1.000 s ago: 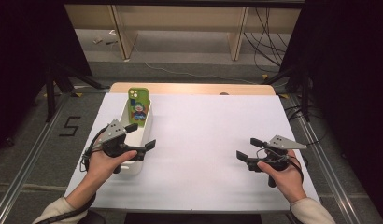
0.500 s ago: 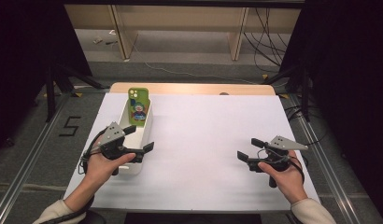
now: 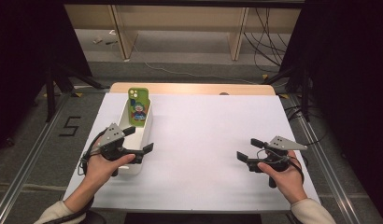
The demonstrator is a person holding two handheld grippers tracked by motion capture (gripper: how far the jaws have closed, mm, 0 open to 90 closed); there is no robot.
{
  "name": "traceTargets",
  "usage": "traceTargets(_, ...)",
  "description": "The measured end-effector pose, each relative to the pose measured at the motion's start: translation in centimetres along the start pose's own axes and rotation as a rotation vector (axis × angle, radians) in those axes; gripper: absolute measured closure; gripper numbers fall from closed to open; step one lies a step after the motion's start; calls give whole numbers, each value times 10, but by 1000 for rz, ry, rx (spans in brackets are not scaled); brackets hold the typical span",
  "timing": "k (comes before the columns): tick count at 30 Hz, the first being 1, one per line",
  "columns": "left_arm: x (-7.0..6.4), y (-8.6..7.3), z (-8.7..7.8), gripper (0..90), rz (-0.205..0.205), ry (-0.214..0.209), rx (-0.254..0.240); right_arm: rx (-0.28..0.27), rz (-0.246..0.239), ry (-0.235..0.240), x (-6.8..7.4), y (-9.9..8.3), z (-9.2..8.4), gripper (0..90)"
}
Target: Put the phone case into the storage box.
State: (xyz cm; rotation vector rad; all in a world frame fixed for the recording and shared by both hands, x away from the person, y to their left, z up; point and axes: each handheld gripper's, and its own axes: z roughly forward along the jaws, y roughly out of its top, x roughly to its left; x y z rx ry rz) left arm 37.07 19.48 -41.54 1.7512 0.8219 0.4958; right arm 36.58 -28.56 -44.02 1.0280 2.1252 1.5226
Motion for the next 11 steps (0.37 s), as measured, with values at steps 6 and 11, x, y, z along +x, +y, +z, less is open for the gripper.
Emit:
traceTargets(6, -1, 0, 0, 62, 0, 0, 2, 0, -2, 2, 0, 0, 1, 161)
traceTargets(11, 0, 1, 0, 61, -3, 0, -4, -1, -2, 3, 0, 0, 1, 161)
